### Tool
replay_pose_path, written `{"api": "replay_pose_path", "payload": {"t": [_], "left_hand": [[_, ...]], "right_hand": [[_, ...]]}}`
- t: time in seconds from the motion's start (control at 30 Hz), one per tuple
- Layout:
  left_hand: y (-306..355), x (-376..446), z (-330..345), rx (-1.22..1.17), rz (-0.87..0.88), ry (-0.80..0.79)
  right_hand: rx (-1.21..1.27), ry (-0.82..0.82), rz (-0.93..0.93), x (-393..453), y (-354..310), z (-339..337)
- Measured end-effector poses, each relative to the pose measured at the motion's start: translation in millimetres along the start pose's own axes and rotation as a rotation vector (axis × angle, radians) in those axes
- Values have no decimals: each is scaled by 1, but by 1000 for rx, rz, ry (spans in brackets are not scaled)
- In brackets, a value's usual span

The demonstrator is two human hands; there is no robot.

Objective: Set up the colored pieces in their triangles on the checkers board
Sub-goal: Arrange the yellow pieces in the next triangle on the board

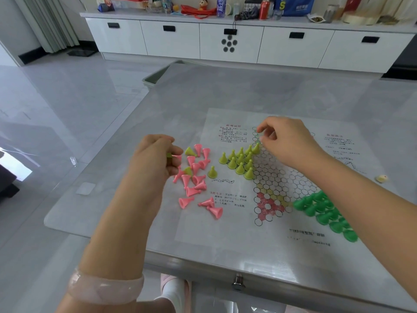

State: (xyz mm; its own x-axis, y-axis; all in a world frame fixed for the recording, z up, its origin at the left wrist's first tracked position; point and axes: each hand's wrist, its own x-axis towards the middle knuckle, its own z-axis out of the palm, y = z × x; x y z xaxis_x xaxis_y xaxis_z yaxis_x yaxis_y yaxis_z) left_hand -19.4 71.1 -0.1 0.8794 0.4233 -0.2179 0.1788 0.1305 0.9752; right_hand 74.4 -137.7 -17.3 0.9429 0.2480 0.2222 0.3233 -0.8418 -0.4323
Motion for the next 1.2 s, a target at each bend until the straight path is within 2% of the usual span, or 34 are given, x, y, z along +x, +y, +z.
{"api": "replay_pose_path", "payload": {"t": [0.07,0.13,0.23,0.37,0.43,0.57,0.7,0.8,0.87,0.93,1.0,1.2], "left_hand": [[-1,1,-3,-29,-5,22],[-2,2,-4,-63,-19,20],[-2,0,-6,-178,-86,18],[-3,1,-8,-265,-145,9],[-3,2,-8,-218,-136,-8],[-5,3,-5,-164,-119,-37],[-6,1,0,-392,-221,-130],[-7,5,-5,-572,-377,-100],[-8,9,-11,-640,-406,-59],[-7,12,-14,-644,-397,-24],[-6,12,-14,-633,-385,-12],[-6,12,-16,-559,-337,-15]], "right_hand": [[41,-47,-138,-2,-22,-4],[20,-222,-264,-7,-45,1],[-226,-344,-434,-11,-67,19],[-307,-436,-428,-12,-72,35],[-231,-431,-399,-10,-73,29],[208,-375,-358,-1,-95,3],[355,-476,-410,-2,-117,5],[487,-381,-317,6,-112,11],[291,-298,-309,13,-104,18],[-25,-358,-381,14,-98,31],[-185,-444,-458,12,-96,45],[-169,-463,-498,12,-100,58]]}}
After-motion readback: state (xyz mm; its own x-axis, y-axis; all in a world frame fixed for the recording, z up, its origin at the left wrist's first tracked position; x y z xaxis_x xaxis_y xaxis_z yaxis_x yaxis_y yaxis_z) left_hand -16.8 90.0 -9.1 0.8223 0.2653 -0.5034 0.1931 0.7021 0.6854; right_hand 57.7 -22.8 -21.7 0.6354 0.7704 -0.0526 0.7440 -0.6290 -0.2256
